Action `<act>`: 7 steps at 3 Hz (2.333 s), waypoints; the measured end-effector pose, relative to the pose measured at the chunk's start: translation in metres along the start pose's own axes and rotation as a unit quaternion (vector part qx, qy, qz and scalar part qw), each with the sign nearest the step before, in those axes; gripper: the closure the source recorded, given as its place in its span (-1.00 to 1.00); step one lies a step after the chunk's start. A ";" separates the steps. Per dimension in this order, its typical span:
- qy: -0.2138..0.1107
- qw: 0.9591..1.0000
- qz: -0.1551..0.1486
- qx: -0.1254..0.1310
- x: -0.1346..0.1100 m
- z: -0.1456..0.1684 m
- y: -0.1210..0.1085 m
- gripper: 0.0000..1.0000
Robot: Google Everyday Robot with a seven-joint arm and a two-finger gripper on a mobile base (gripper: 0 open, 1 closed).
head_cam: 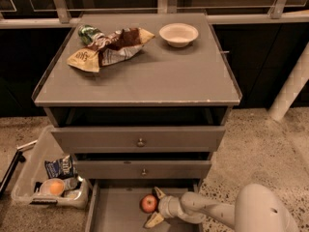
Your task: Pick apple from bottom drawer and place on counter
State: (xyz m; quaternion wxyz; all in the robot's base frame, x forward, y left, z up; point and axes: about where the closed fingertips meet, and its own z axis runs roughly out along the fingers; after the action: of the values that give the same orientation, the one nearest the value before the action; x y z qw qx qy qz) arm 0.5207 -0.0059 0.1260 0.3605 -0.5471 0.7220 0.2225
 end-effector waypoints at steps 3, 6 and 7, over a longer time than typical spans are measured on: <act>0.000 1.000 0.000 0.001 0.000 0.000 0.000 0.30; -0.013 1.000 0.011 -0.021 -0.009 -0.035 0.009 1.00; -0.020 1.000 -0.003 -0.023 -0.023 -0.083 0.015 1.00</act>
Offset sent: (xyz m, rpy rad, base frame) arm 0.0004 -0.0002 -0.0004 -0.0009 -0.0005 -0.0016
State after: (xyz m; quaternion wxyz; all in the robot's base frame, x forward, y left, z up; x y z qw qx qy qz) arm 0.4867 -0.0465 0.1958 0.3631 -0.5528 0.7075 0.2489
